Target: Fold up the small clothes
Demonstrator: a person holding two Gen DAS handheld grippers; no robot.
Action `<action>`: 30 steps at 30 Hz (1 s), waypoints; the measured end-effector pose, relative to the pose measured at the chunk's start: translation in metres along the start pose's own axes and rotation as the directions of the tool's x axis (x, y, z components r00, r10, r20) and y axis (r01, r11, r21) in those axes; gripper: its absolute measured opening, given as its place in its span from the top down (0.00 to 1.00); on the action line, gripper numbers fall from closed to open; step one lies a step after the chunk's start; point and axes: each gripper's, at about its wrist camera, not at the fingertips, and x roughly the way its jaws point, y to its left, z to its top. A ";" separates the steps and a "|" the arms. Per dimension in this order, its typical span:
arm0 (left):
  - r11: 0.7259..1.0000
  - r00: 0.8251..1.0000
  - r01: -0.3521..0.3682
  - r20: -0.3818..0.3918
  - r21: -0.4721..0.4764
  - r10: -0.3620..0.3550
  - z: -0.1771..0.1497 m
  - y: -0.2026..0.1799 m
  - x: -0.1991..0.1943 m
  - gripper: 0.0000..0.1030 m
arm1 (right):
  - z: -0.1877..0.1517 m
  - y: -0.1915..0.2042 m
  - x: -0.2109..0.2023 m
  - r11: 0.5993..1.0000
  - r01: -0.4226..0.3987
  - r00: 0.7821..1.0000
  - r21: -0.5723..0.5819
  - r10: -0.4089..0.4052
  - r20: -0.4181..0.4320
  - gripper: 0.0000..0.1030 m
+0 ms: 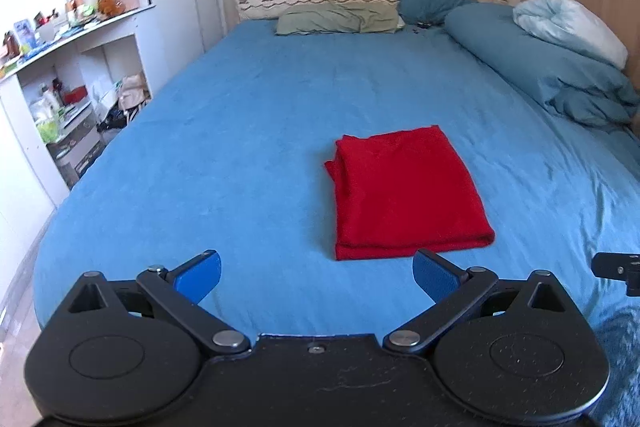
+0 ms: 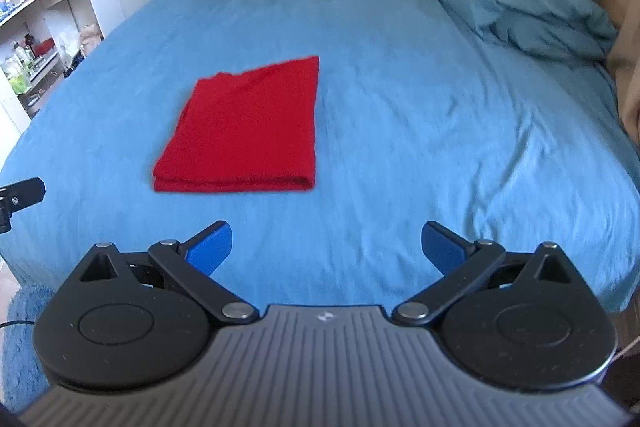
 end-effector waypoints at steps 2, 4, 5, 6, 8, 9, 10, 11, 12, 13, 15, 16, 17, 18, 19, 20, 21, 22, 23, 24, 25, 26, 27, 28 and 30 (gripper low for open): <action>1.000 1.000 -0.006 0.005 0.026 0.006 -0.003 -0.007 -0.001 0.00 | -0.004 -0.001 0.000 1.000 0.015 1.000 -0.001 -0.015 -0.004 0.00; 0.999 1.000 -0.004 0.011 0.042 0.004 -0.004 -0.012 -0.002 0.00 | -0.005 -0.003 0.000 1.000 0.020 1.000 0.002 -0.020 -0.005 0.00; 0.999 1.000 -0.001 0.013 0.047 0.000 -0.004 -0.014 -0.002 0.00 | -0.005 -0.003 -0.001 1.000 0.023 1.000 0.006 -0.023 -0.003 0.00; 0.999 1.000 0.003 0.014 0.051 -0.003 -0.003 -0.016 -0.002 0.00 | -0.005 -0.004 -0.001 1.000 0.026 1.000 0.007 -0.026 -0.002 0.00; 0.998 1.000 0.006 0.018 0.057 -0.007 -0.003 -0.018 -0.002 0.00 | -0.005 -0.006 -0.003 0.999 0.031 1.000 0.005 -0.031 0.001 0.00; 0.998 1.000 0.004 0.018 0.061 -0.006 -0.003 -0.020 -0.002 0.00 | -0.005 -0.007 -0.003 1.000 0.031 1.000 0.005 -0.031 0.003 0.00; 0.998 1.000 0.003 0.019 0.065 -0.005 -0.003 -0.021 -0.002 0.00 | -0.005 -0.007 -0.004 0.999 0.031 1.000 0.007 -0.031 0.003 0.00; 0.998 1.000 0.003 0.019 0.069 -0.005 -0.003 -0.023 -0.002 0.00 | -0.005 -0.008 -0.004 0.999 0.030 1.000 0.009 -0.030 0.003 0.00; 0.997 1.000 0.002 0.021 0.073 -0.004 -0.003 -0.024 -0.002 0.00 | -0.005 -0.008 -0.005 1.000 0.029 1.000 0.011 -0.029 0.003 0.00; 0.997 1.000 0.000 0.023 0.075 -0.002 -0.004 -0.024 -0.003 0.00 | -0.005 -0.009 -0.005 1.000 0.028 1.000 0.013 -0.028 0.003 0.00; 0.997 1.000 0.001 0.026 0.078 -0.003 -0.004 -0.024 -0.004 0.00 | -0.005 -0.010 -0.006 1.000 0.027 1.000 0.015 -0.027 0.003 0.00; 0.997 1.000 0.001 0.028 0.078 -0.004 -0.003 -0.024 -0.004 0.00 | -0.005 -0.010 -0.006 1.000 0.027 1.000 0.015 -0.027 0.003 0.00; 0.997 1.000 0.000 0.030 0.079 -0.003 -0.003 -0.025 -0.005 0.00 | -0.005 -0.011 -0.006 1.000 0.025 1.000 0.017 -0.025 0.002 0.00; 0.997 0.999 0.001 0.032 0.080 -0.003 -0.002 -0.023 -0.005 0.00 | -0.005 -0.011 -0.006 1.000 0.024 1.000 0.018 -0.024 0.003 0.00; 0.997 0.999 0.000 0.034 0.081 -0.003 -0.002 -0.024 -0.005 0.00 | -0.004 -0.011 -0.007 1.000 0.023 1.000 0.019 -0.023 0.003 0.00; 0.997 0.999 -0.001 0.036 0.081 -0.002 -0.002 -0.024 -0.006 0.00 | -0.004 -0.012 -0.007 1.000 0.023 1.000 0.019 -0.023 0.003 0.00; 0.997 0.999 -0.002 0.038 0.082 -0.001 -0.002 -0.024 -0.006 0.00 | -0.004 -0.012 -0.007 1.000 0.023 1.000 0.018 -0.023 0.004 0.00; 0.997 0.999 -0.003 0.039 0.083 0.000 -0.003 -0.025 -0.006 0.00 | -0.004 -0.012 -0.007 1.000 0.024 1.000 0.018 -0.024 0.005 0.00; 0.996 0.999 -0.005 0.039 0.084 0.002 -0.003 -0.025 -0.006 0.00 | -0.004 -0.011 -0.008 1.000 0.023 1.000 0.018 -0.023 0.007 0.00; 0.996 0.999 -0.006 0.040 0.086 0.002 -0.003 -0.025 -0.006 0.00 | -0.003 -0.011 -0.008 1.000 0.022 1.000 0.020 -0.022 0.008 0.00; 0.996 0.999 -0.007 0.040 0.088 0.003 -0.003 -0.025 -0.006 0.00 | -0.003 -0.010 -0.008 1.000 0.021 1.000 0.021 -0.021 0.008 0.00; 0.996 0.999 -0.007 0.040 0.089 0.003 -0.003 -0.025 -0.006 0.00 | -0.003 -0.011 -0.008 1.000 0.021 1.000 0.020 -0.021 0.009 0.00; 0.996 0.999 -0.007 0.041 0.089 0.003 -0.003 -0.025 -0.007 0.00 | -0.003 -0.010 -0.009 1.000 0.022 1.000 0.021 -0.022 0.011 0.00; 0.996 0.999 -0.006 0.042 0.089 0.002 -0.003 -0.025 -0.007 0.00 | -0.003 -0.009 -0.009 1.000 0.023 1.000 0.021 -0.024 0.011 0.00; 0.996 0.999 -0.005 0.044 0.090 0.001 -0.003 -0.024 -0.007 0.00 | -0.003 -0.008 -0.010 0.999 0.025 1.000 0.020 -0.025 0.013 0.00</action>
